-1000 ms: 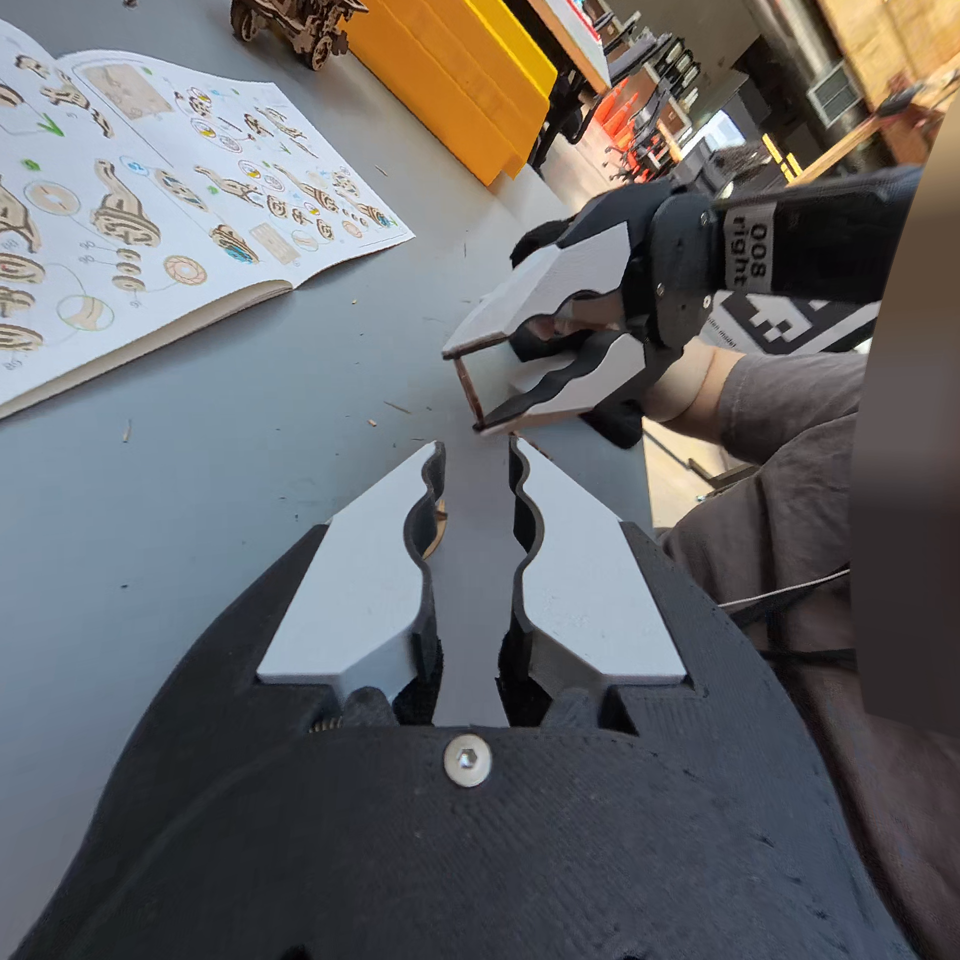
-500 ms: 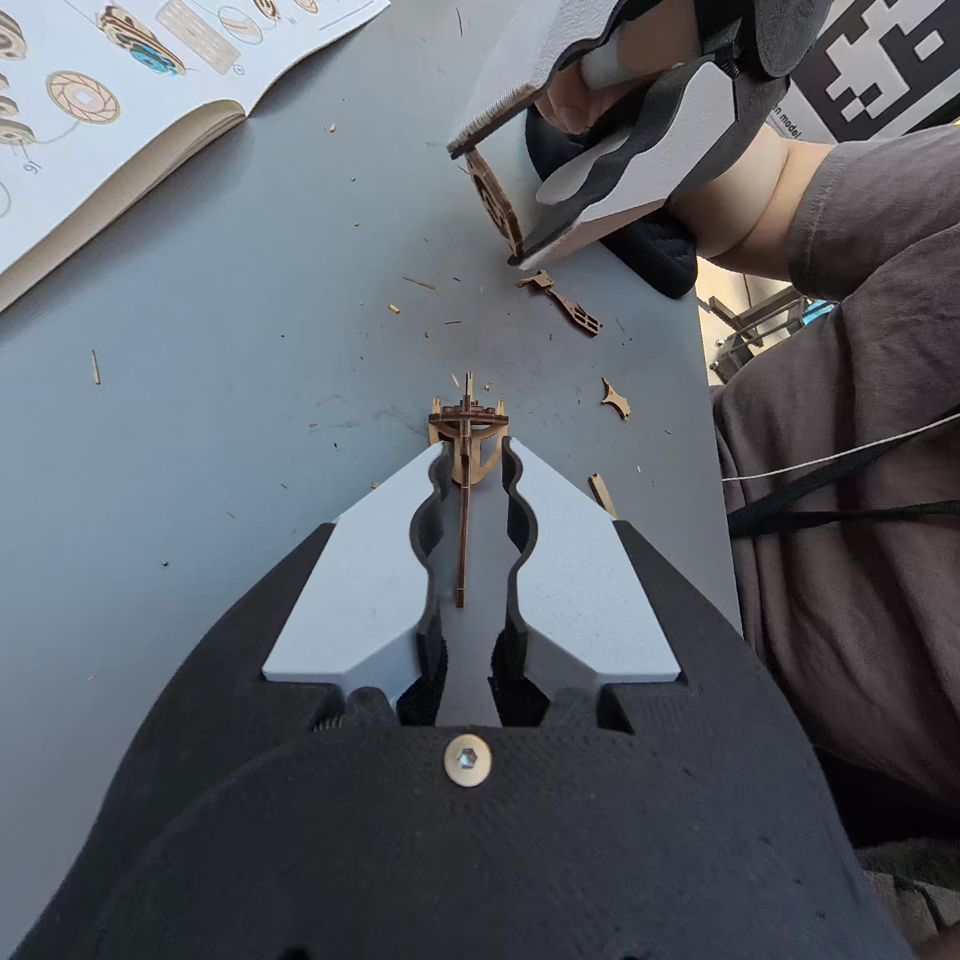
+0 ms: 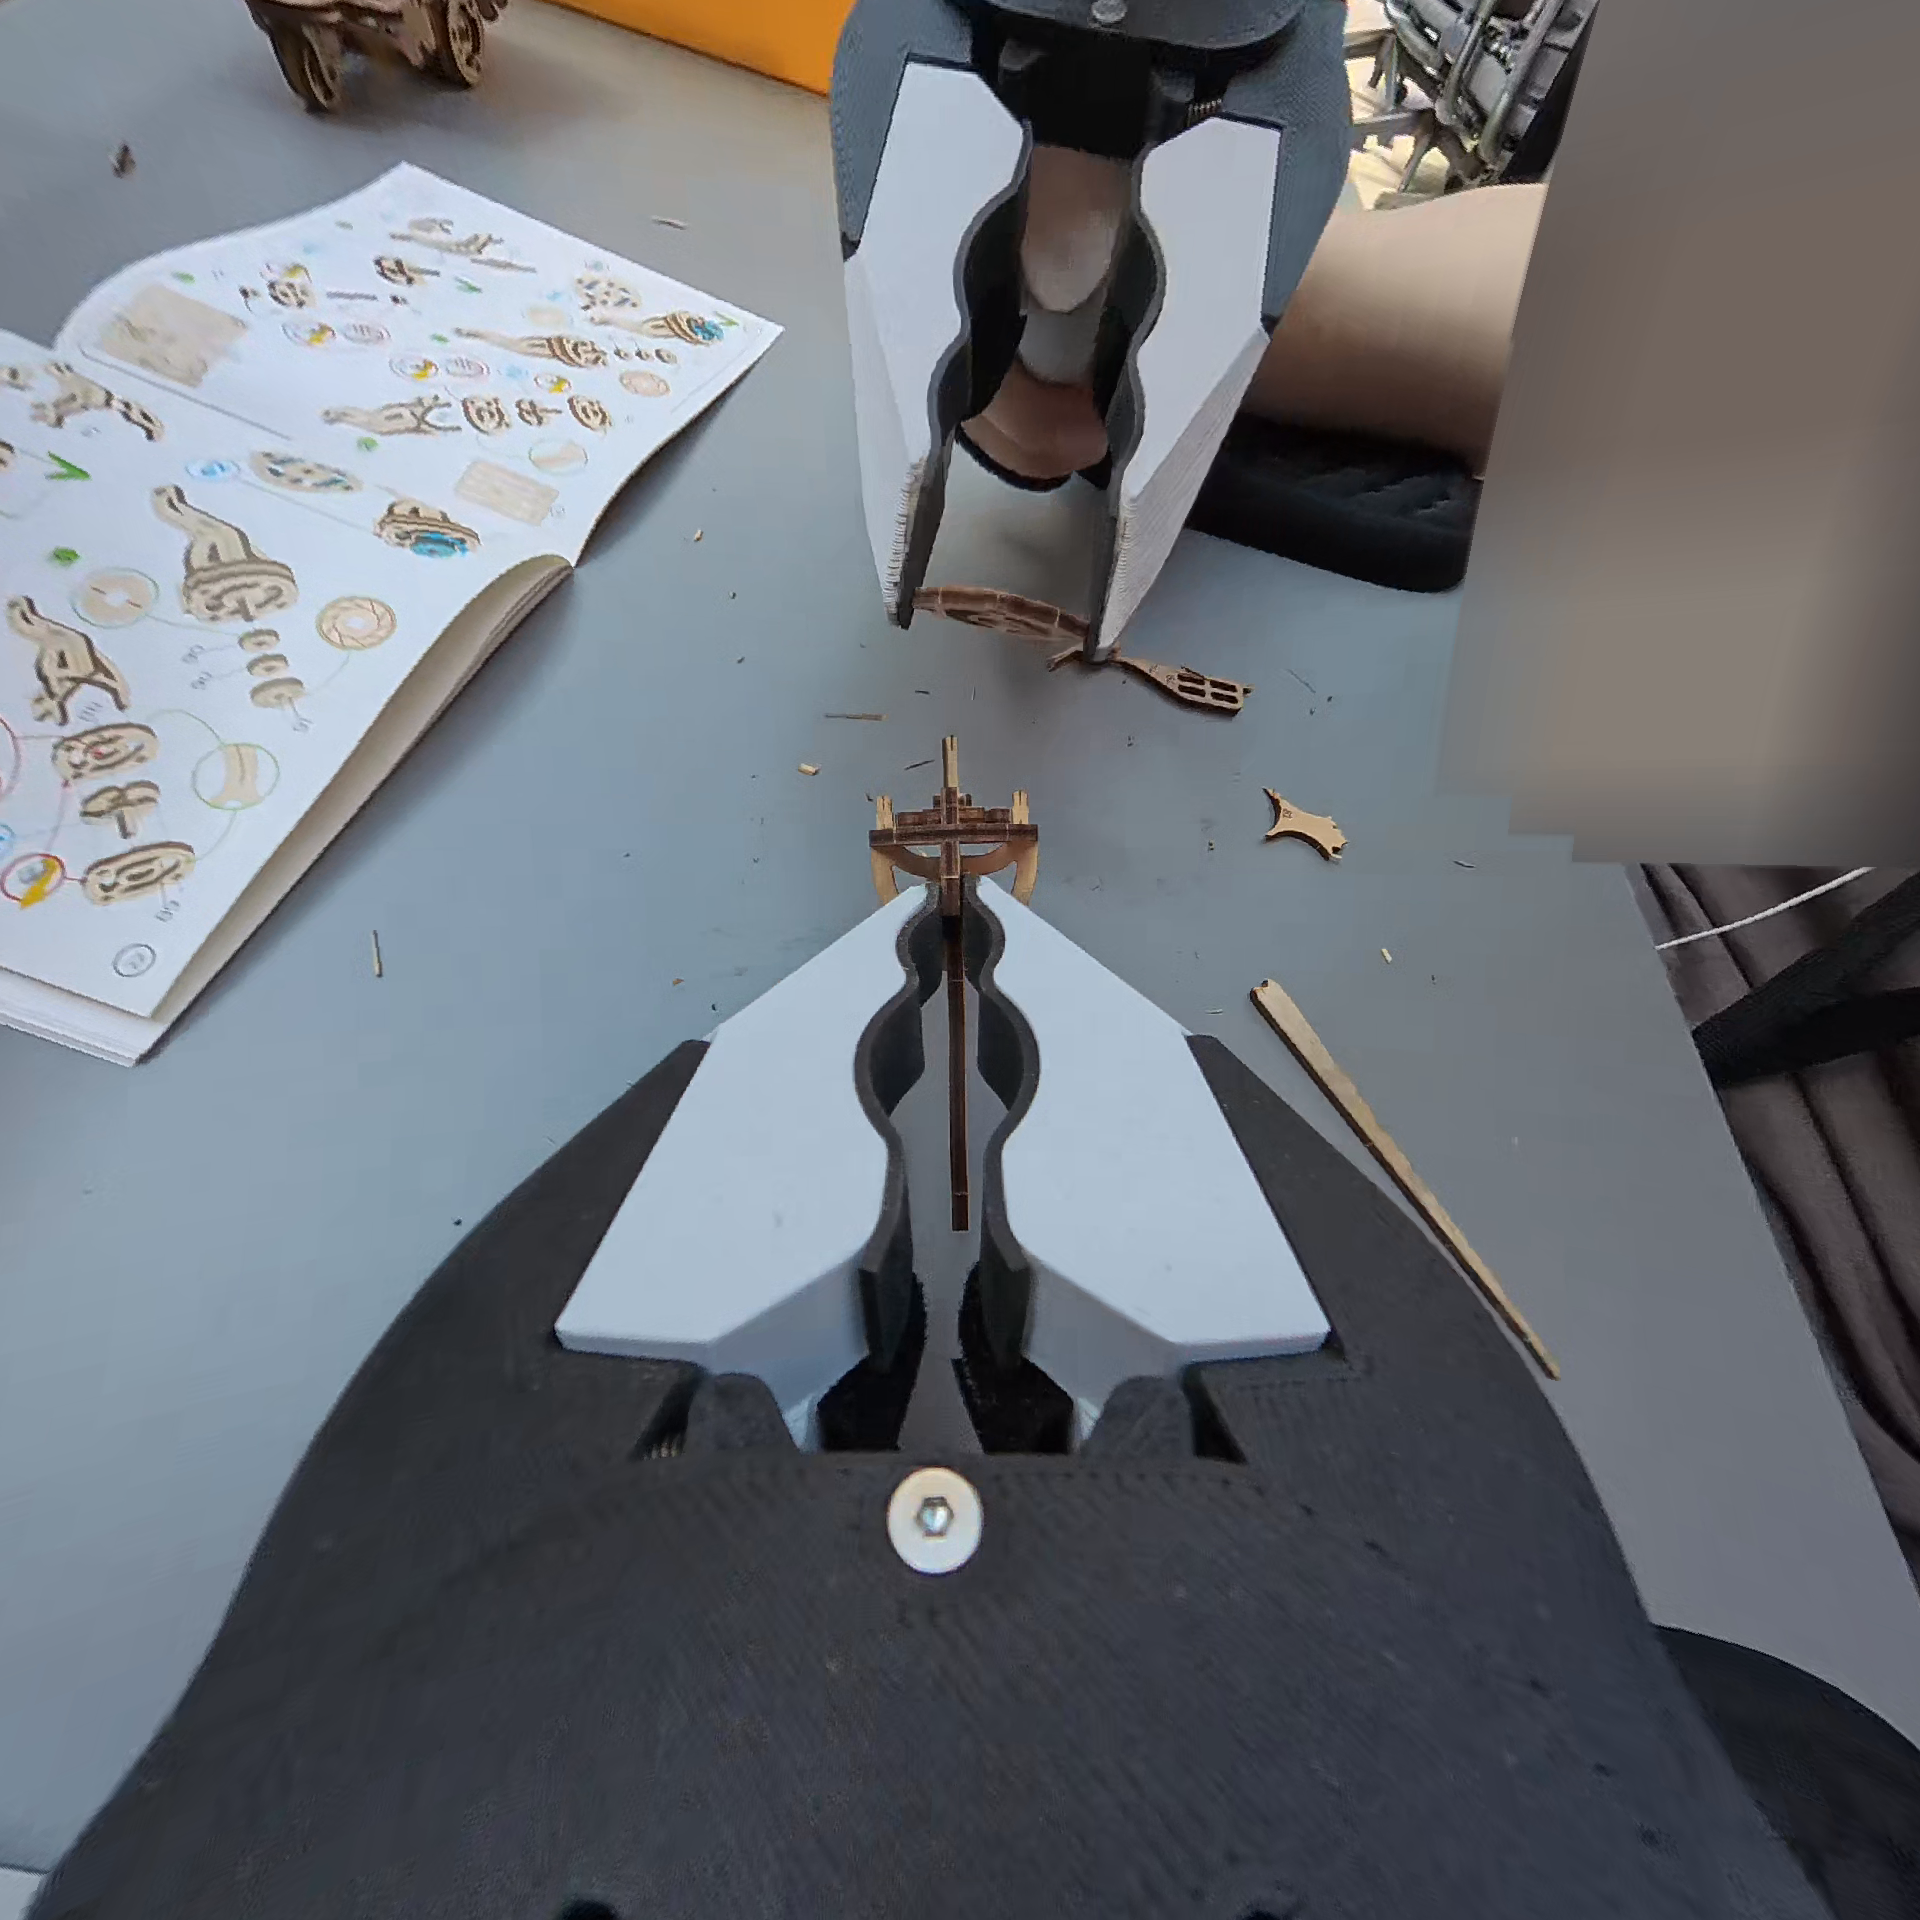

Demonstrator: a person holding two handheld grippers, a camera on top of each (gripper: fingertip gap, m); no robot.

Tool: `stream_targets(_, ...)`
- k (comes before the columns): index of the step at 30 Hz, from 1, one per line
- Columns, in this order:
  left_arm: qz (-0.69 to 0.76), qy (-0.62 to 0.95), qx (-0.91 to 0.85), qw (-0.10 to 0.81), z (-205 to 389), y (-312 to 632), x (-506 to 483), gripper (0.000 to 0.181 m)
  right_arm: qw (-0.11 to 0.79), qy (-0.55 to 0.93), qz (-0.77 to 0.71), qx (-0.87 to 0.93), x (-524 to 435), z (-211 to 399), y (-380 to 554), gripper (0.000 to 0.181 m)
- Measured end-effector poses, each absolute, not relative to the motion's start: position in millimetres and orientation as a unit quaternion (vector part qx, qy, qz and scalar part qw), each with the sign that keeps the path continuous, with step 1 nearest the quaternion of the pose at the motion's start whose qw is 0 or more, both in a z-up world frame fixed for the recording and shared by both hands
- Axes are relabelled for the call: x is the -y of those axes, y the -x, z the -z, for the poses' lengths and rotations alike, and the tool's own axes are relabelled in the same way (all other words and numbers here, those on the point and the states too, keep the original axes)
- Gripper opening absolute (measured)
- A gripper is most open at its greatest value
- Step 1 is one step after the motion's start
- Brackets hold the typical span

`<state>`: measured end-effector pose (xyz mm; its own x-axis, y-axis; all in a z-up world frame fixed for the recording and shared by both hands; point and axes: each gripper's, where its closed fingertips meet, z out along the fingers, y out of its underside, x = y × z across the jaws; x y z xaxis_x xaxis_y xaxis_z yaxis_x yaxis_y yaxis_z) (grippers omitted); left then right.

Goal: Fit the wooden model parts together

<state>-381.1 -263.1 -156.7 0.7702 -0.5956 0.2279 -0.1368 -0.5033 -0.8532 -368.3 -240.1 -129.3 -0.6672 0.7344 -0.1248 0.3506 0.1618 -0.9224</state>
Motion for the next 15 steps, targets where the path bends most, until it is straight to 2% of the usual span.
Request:
stream_targets(5,0.189,0.815,-0.259,0.482,149.0,374.7,261.1,0.001,0.172,0.351,-0.57,0.722,242.5,119.0,367.7,0.032)
stream_targets(15,0.165,0.796,-0.287,0.506,140.0,365.8,262.9,0.0,0.179,0.325,-0.557,0.743,251.3,123.7,364.4,0.032)
